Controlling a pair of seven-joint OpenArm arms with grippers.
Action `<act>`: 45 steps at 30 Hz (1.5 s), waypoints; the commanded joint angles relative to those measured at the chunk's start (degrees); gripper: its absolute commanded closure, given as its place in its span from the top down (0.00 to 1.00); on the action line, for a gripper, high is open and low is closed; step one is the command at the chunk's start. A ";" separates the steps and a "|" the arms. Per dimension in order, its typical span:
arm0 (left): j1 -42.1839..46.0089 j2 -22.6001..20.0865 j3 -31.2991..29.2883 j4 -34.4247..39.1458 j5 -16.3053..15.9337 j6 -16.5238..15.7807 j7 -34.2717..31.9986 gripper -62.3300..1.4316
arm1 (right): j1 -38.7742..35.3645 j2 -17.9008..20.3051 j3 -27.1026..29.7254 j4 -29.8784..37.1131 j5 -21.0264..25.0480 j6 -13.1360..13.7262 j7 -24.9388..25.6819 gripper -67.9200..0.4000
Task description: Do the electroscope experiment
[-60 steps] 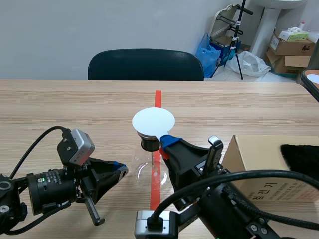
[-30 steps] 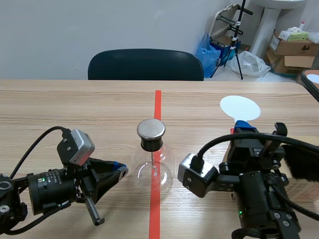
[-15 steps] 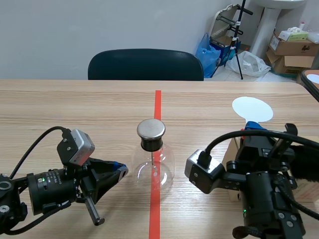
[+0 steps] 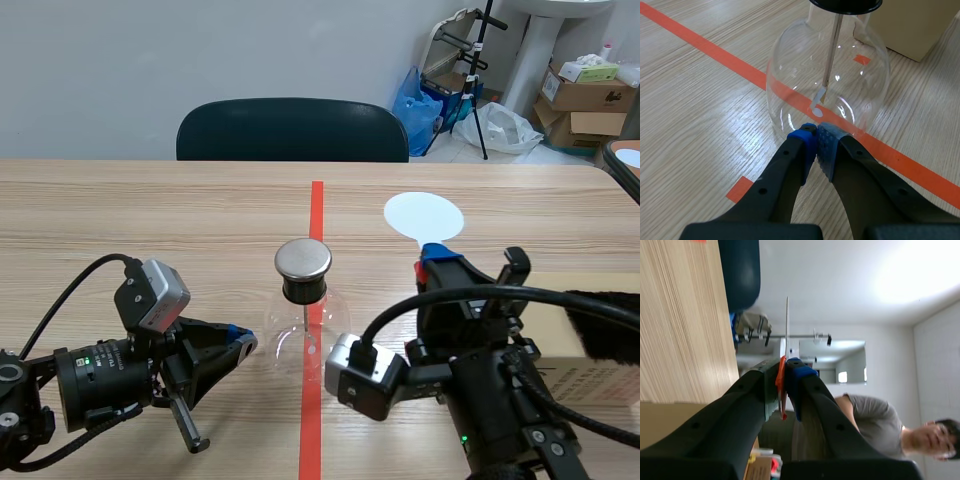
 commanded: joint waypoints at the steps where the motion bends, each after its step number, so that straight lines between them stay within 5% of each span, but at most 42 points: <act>1: -0.02 0.13 -0.17 1.51 -0.37 -0.35 -0.79 0.07 | 0.81 0.28 0.17 0.96 -0.04 -0.85 1.81 0.02; 20: -0.02 0.13 -0.17 1.51 -0.37 -0.35 -0.79 0.07 | 0.81 0.28 0.17 0.96 -0.04 -0.85 26.01 0.02; 45: -0.02 0.13 -0.17 1.51 -0.37 -0.35 -0.79 0.07 | 0.81 0.28 0.17 0.96 -0.04 -0.85 26.75 0.02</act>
